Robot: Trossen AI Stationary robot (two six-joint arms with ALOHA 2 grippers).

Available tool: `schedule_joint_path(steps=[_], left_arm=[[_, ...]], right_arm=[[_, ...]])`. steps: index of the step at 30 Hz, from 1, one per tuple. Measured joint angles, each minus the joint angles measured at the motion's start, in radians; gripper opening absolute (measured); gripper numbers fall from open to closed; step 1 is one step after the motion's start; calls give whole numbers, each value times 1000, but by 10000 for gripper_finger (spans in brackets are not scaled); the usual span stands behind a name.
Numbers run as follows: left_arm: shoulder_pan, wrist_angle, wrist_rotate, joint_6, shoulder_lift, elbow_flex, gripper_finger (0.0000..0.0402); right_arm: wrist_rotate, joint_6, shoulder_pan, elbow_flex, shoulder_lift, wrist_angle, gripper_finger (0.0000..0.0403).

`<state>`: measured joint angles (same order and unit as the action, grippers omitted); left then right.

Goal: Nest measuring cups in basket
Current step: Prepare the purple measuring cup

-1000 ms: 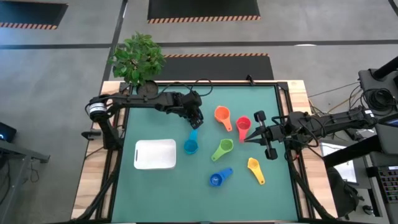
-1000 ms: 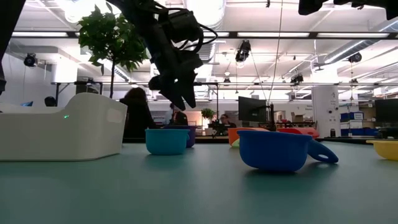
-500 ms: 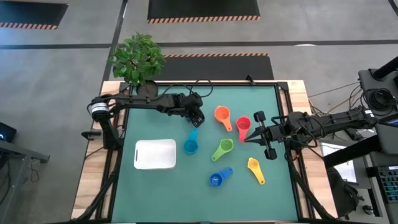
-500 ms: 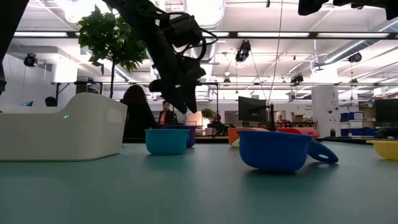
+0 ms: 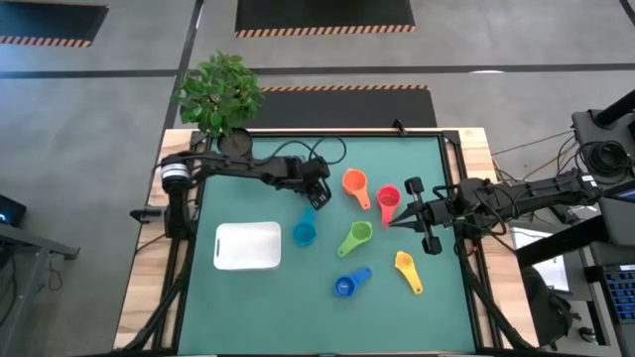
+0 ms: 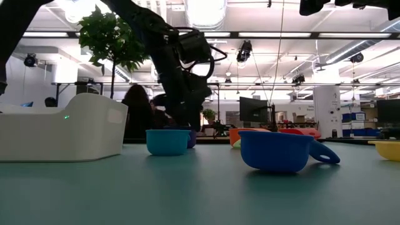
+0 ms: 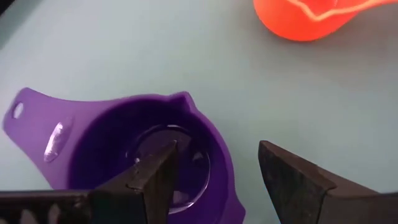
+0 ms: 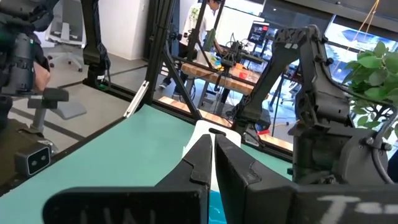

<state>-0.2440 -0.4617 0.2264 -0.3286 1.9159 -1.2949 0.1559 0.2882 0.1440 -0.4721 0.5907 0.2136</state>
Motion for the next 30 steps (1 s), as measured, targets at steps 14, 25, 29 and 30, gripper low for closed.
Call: schedule_joint_path(steps=[14, 25, 29, 30], left_arm=[[1, 6, 3, 8, 21, 0, 92], [1, 4, 4, 6, 21, 0, 4], [1, 3, 3, 25, 19, 0, 2], [1, 3, 3, 34, 16, 0, 2]], right_arm=[[0, 2, 0, 0, 0, 0, 9], [0, 1, 0, 0, 0, -1, 9], [0, 1, 0, 0, 0, -1, 9], [0, 1, 0, 0, 0, -1, 9]])
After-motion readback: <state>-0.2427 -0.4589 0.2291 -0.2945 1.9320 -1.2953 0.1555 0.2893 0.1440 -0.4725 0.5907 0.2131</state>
